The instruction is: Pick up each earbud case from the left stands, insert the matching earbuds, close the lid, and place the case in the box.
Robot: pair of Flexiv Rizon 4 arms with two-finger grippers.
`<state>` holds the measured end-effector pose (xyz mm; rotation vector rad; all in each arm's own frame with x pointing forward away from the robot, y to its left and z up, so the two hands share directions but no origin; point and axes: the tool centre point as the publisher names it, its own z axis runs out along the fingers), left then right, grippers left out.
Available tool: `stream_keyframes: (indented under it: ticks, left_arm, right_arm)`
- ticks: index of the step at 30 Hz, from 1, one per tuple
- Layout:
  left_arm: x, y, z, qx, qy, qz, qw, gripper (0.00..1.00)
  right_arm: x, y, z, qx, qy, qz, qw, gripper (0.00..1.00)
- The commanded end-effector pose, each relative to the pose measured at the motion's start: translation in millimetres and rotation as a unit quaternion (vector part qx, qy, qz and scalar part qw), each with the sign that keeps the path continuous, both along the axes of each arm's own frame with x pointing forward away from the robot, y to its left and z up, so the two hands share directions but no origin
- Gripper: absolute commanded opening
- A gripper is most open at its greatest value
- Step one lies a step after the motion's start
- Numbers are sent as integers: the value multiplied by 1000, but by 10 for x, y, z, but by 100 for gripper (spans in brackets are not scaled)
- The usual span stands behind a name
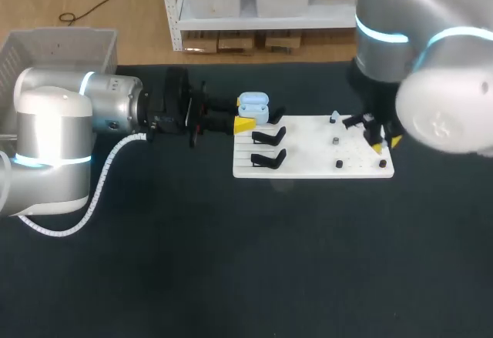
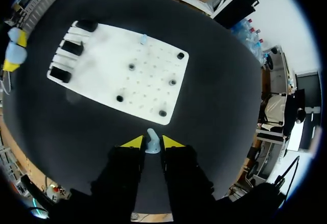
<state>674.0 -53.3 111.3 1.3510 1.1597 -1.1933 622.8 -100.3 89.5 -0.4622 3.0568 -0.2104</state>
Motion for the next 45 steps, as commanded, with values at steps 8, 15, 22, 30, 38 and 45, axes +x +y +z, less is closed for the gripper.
stream_keyframes:
  ticks: [8,15,22,30,38,45]
  left_arm:
    - [-9,6,-5,-1,-1,1,1000,0]
    - [-9,6,-5,-1,-1,1,1000,0]
    - [-30,-16,-40,0,-4,1,1000,0]
    - [-65,-69,-104,3,-3,-1,1000,0]
    - [-68,-81,-115,2,-1,1,1000,0]
    - [-68,-81,-115,2,-1,1,1000,0]
  right_arm:
    - [73,665,733,-23,44,-12,999,0]
    - [83,968,824,-32,45,5,998,0]
    - [105,1122,825,-24,45,10,999,0]
    - [129,1199,802,-6,42,11,999,0]
    - [126,1268,797,12,42,14,999,0]
    - [126,1268,797,12,42,14,999,0]
